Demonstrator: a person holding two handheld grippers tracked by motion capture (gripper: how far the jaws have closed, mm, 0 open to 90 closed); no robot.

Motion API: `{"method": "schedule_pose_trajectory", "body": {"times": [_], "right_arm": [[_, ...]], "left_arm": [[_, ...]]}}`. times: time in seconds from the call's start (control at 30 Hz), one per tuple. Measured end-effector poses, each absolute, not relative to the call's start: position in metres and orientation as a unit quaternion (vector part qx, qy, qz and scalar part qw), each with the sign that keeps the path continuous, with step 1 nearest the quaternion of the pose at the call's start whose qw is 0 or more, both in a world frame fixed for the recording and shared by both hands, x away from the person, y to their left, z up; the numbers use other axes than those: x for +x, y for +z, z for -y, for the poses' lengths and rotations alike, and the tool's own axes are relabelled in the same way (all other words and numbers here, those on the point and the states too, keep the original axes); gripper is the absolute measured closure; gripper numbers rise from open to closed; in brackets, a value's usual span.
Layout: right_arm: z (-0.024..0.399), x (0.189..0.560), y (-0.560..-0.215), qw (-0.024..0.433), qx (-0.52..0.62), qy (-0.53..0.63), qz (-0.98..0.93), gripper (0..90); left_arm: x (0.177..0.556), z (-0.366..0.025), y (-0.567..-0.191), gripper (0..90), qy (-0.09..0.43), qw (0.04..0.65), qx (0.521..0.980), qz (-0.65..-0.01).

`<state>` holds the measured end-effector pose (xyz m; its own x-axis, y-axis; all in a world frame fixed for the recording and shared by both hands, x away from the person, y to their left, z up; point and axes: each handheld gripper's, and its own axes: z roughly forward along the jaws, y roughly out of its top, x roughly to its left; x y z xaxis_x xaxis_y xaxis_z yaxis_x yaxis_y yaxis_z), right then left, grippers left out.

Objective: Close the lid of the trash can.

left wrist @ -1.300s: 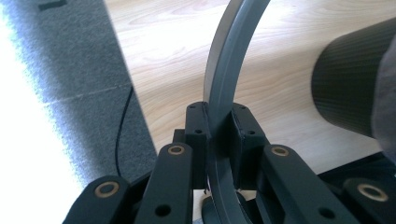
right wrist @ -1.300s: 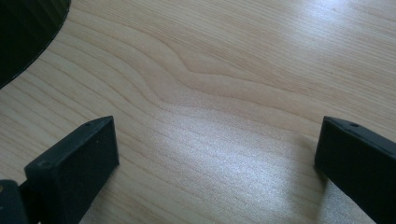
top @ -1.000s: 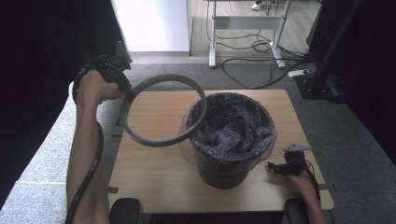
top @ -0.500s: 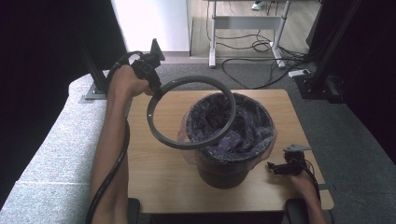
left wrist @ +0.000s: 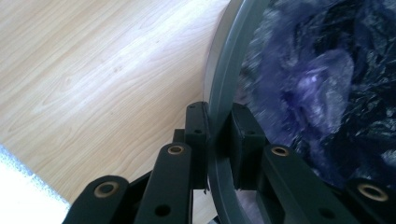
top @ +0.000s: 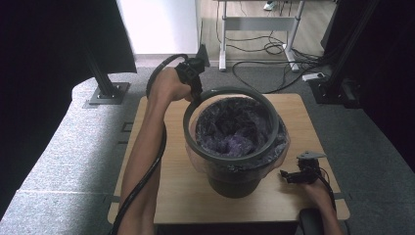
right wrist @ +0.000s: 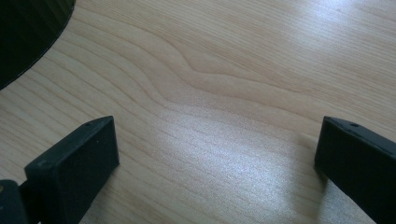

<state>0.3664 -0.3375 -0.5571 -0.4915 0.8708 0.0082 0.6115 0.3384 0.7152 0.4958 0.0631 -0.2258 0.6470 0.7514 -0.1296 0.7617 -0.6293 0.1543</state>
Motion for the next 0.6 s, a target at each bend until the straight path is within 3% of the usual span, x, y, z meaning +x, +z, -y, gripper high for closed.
{"method": "schedule_pose_trajectory", "body": {"times": [0.3, 0.47, 0.6], "right_arm": [[0.337, 0.366, -0.557, 0.192, 0.465, 0.337, -0.796, 0.0], [0.337, 0.366, -0.557, 0.191, 0.464, 0.338, -0.796, 0.0], [0.337, 0.366, -0.557, 0.191, 0.464, 0.338, -0.796, 0.0]], "left_arm": [[0.498, -0.033, -0.236, 77.2, -0.014, 0.078, 0.91, -0.406], [0.498, -0.04, -0.231, 65.3, -0.007, 0.103, 0.907, -0.408], [0.496, -0.05, -0.225, 68.0, -0.014, 0.121, 0.903, -0.411]]}}
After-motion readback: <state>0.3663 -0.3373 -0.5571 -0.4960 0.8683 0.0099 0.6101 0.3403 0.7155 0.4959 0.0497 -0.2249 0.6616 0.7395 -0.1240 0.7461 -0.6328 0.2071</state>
